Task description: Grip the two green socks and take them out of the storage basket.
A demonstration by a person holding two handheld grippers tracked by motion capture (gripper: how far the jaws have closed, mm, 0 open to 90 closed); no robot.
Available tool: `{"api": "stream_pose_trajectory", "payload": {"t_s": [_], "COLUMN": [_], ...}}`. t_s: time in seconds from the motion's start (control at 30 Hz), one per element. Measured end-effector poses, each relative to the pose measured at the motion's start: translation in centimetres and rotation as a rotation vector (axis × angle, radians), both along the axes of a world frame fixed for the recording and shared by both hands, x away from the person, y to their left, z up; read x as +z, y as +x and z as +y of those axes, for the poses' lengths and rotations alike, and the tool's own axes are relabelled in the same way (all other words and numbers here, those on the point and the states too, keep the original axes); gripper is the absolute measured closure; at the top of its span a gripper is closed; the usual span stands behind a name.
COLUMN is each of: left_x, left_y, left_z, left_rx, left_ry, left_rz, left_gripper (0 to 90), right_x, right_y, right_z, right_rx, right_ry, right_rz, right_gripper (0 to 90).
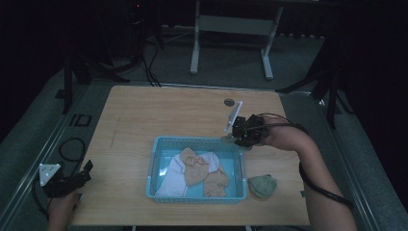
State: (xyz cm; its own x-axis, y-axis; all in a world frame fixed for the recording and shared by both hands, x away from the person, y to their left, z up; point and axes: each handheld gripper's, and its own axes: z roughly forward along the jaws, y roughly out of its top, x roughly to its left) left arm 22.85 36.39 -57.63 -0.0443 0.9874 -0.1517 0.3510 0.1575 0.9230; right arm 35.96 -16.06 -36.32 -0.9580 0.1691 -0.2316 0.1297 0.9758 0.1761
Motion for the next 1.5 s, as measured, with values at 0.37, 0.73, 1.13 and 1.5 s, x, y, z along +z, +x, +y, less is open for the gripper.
{"api": "stream_pose_trajectory", "payload": {"t_s": [0.37,0.73,1.13,1.5], "left_x": [0.0,0.0,0.0,0.0], "left_y": [0.0,0.0,0.0,0.0], "left_z": [0.0,-0.1,-0.1,0.0], "left_rx": [0.0,-0.001,-0.003,-0.003], "left_ry": [0.0,0.004,0.004,0.001], "left_rz": [-0.001,-0.001,-0.001,0.0], "left_gripper": [0.7,0.7,0.7,0.7], "right_x": [-0.9,-1.4,-4.0,-8.1], "right_y": [0.7,1.4,3.1,5.3], "right_z": [-4.1,-8.4,-9.6,-9.4], "right_rx": [-0.073,-0.163,-0.226,-0.267], "right_ry": [-0.015,0.013,0.008,0.016], "right_rz": [0.01,0.013,0.029,0.052], "right_gripper": [83.8,83.8,83.8,83.7]}}
